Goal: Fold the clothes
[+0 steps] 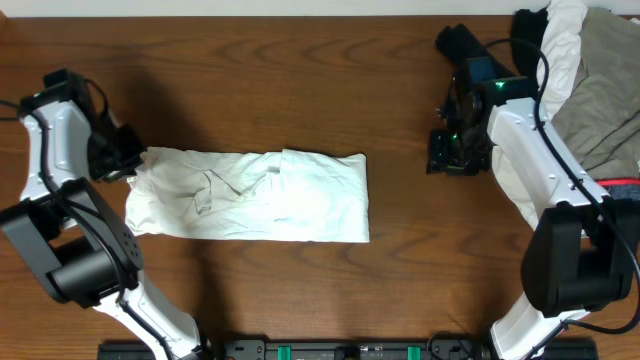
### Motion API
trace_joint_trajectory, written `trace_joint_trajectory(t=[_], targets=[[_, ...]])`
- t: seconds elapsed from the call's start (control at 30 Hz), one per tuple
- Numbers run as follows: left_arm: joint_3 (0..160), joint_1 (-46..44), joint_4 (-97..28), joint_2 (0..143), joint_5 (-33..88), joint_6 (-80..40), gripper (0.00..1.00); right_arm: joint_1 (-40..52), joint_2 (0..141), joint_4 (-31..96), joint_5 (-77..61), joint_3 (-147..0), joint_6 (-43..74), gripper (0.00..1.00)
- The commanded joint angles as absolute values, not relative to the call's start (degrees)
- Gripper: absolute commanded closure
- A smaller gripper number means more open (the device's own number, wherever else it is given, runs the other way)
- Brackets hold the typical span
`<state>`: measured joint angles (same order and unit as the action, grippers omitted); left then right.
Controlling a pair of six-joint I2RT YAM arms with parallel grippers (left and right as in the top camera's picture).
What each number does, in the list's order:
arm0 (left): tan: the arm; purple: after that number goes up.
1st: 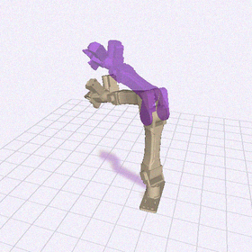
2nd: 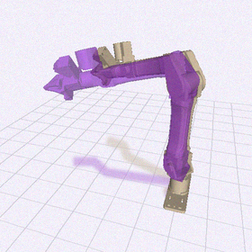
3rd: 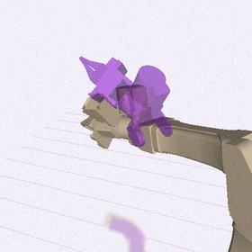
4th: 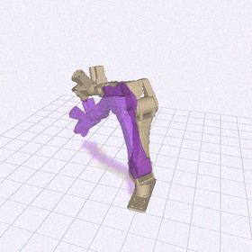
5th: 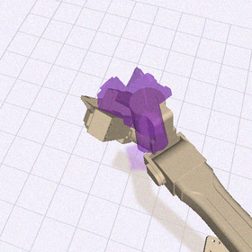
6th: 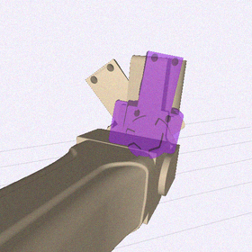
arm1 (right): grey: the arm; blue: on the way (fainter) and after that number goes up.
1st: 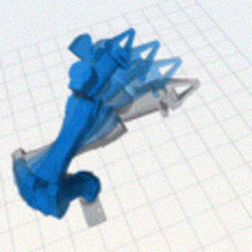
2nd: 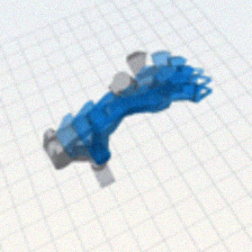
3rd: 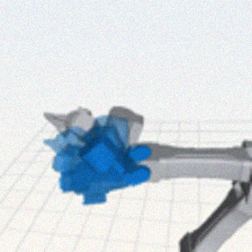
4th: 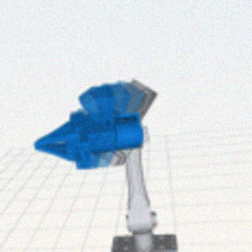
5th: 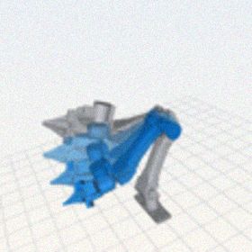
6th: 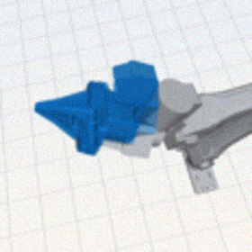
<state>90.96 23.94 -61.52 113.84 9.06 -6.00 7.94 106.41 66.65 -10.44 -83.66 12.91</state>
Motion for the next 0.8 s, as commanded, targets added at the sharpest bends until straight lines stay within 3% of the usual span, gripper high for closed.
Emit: trace_joint_trajectory(t=[0.0,0.13,0.2,0.23,0.43,0.5,0.77], targets=[[91.9,20.36,-63.07,111.98,9.13,-4.49,0.85,7.14,105.12,66.89,-10.11,-84.64,12.12,0.64],[91.83,18.72,-63.44,111.98,4.25,-4.62,0.83,7.14,105.12,66.98,-10.09,-84.64,12.1,0.64],[91.83,18.9,-63.86,111.96,2.11,-5.37,0.62,7.14,105.12,67.09,-10.09,-84.64,12.12,0.63],[91.83,19.14,-64.05,111.96,0.91,-6.09,0.57,7.14,105.12,67.11,-10.11,-84.64,12.12,0.63],[91.83,20.84,-63.29,111.96,-1.67,-6.7,0.32,7.14,105.12,67.13,-10.09,-84.64,12.12,0.63],[91.83,21.54,-62.33,111.98,2.33,-3.62,0.24,7.14,105.12,67.16,-10.09,-84.64,12.12,0.63],[90.83,28.38,-58.5,112.88,14.79,3.29,0.17,7.14,105.12,68.6,-10.07,-84.64,12.1,0.63]])
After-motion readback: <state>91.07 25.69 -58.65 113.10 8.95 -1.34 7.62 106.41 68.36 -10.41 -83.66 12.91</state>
